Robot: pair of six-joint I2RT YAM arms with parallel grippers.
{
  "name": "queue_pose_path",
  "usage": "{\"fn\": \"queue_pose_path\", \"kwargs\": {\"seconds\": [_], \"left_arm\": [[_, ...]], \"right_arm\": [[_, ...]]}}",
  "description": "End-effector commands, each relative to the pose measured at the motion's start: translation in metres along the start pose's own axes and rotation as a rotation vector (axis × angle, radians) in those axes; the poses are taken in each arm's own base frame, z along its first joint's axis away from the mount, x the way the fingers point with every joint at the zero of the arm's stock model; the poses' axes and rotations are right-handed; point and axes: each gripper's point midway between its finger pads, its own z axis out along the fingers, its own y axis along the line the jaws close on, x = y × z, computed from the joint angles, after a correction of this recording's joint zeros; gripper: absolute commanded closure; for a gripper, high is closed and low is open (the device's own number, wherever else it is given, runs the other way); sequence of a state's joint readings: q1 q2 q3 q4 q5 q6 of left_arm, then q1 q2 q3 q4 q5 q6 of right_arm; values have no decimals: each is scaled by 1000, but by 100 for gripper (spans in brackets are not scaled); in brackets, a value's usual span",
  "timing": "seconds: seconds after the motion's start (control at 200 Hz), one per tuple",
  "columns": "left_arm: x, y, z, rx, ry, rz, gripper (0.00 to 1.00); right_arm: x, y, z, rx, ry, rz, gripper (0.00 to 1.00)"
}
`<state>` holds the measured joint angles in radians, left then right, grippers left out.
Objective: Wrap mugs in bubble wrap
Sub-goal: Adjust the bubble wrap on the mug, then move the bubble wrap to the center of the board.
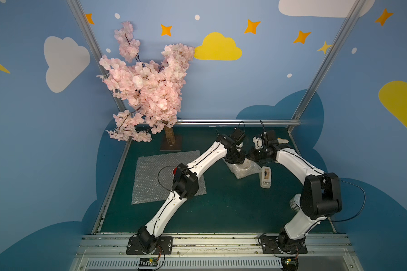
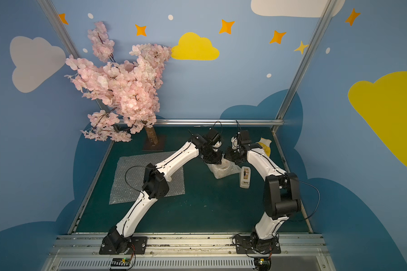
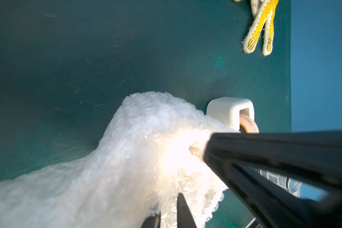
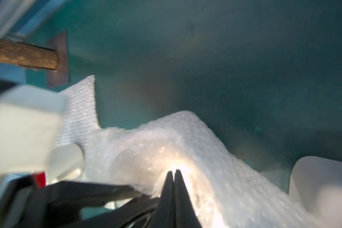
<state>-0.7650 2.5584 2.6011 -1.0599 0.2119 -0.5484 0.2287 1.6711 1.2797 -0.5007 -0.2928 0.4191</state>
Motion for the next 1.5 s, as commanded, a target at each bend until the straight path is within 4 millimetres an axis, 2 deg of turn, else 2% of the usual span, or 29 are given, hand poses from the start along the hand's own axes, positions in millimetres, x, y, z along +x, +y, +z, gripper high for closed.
{"fn": "queue_pose_path", "kwargs": {"seconds": [0.0, 0.075, 0.205, 0.285, 0.37, 0.435, 0.556, 0.591, 0.691, 0.906, 1.091, 1.331, 1.497], "left_arm": [[-4, -4, -15, 13, -17, 23, 80], [-7, -8, -22, 20, -30, 36, 78], [-11, -12, -41, 16, -62, 61, 71], [-13, -14, -57, 3, -87, 83, 64], [-15, -11, -78, -21, -114, 95, 56], [-19, -10, -94, -24, -138, 101, 52], [-19, -7, -130, -31, -167, 96, 39], [-17, -3, -140, -46, -172, 97, 31], [-9, 14, -169, -98, -172, 75, 22], [23, 65, -216, -226, -155, 20, 19], [50, 118, -238, -245, -212, -105, 19], [104, 201, -266, -324, -260, -280, 18], [139, 236, -278, -375, -258, -359, 19]], "right_arm": [[-13, 23, -31, -61, -76, -57, 100], [-14, 27, -46, -58, -104, -76, 99], [-11, 37, -67, -70, -114, -103, 84], [-5, 47, -77, -84, -114, -133, 68], [5, 58, -83, -113, -106, -157, 45], [13, 67, -86, -135, -95, -181, 35], [30, 87, -90, -172, -73, -244, 29], [36, 94, -90, -189, -62, -263, 28], [54, 118, -86, -256, -26, -342, 26], [83, 161, -60, -326, 52, -510, 25], [92, 181, -25, -329, 102, -521, 25], [125, 193, 32, -290, 210, -525, 25], [136, 188, 55, -249, 232, -491, 25]]}}
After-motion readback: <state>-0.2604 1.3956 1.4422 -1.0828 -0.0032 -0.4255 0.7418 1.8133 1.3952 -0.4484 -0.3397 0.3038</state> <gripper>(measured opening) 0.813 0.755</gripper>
